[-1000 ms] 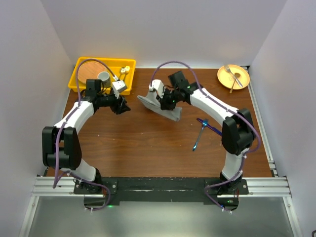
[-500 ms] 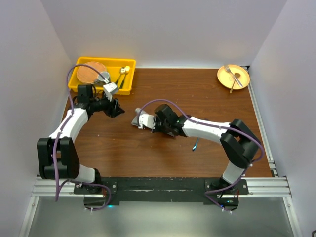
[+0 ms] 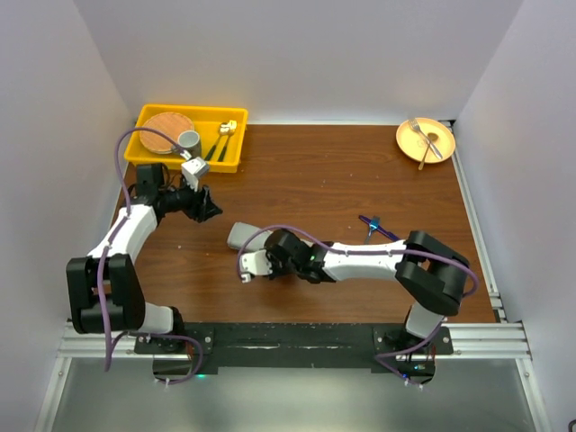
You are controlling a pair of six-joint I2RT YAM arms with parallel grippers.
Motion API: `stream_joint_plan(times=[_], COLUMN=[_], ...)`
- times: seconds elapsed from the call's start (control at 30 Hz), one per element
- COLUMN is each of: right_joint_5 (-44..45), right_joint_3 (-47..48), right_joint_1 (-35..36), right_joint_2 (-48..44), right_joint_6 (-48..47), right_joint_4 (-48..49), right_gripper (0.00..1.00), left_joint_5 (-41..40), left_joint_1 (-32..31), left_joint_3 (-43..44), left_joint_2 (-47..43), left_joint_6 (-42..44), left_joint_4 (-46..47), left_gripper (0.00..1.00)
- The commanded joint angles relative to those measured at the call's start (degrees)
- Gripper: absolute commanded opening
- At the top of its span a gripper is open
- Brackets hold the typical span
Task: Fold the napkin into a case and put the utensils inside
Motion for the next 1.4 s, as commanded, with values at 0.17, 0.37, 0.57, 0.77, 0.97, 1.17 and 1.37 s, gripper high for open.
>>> stream_joint_plan(times=[0.17, 0.37, 0.57, 0.77, 0.97, 1.17, 1.37], right_joint_5=[-2.16, -11.65, -24.23, -29.34, -29.08, -29.16, -31.09], right_joint_3=[3.25, 13.79, 13.91, 12.24, 9.69, 8.28, 8.19], right_joint_1=[6.43, 3.11, -10.50, -13.78, -13.70, -13.08, -11.24], right_joint_2=[-4.06, -6.52, -9.69, -6.44, -1.52, 3.49, 5.52], right_joint_6=[5.84, 14.64, 14.31, 7.46, 6.65, 9.29, 11.66], right_joint_4=[-5.31, -18.03, -26.32, -31.96, -30.65, -28.53, -27.30], right_gripper=[0.47, 0.53, 0.40, 0.30, 0.26, 0.26, 0.29], left_joint_5=[3.10, 6.88, 8.46, 4.78, 0.03, -2.43, -4.37], left_joint_1=[0.70, 0.79, 0.09, -4.39, -7.73, -11.43, -12.04], left_joint_3=[-2.11, -1.85, -1.06, 0.35, 0.43, 0.52, 2.54], left_joint_2=[-4.83, -4.92, -2.03, 2.10, 4.57, 7.73, 13.88], left_joint_6=[7.96, 18.68, 19.40, 17.81, 21.23, 19.15, 13.52], left_joint_4=[-7.87, -18.51, -20.45, -20.98, -21.86, -20.11, -15.62], left_gripper=[0.53, 0.46, 0.29, 0.24, 0.20, 0.19, 0.15])
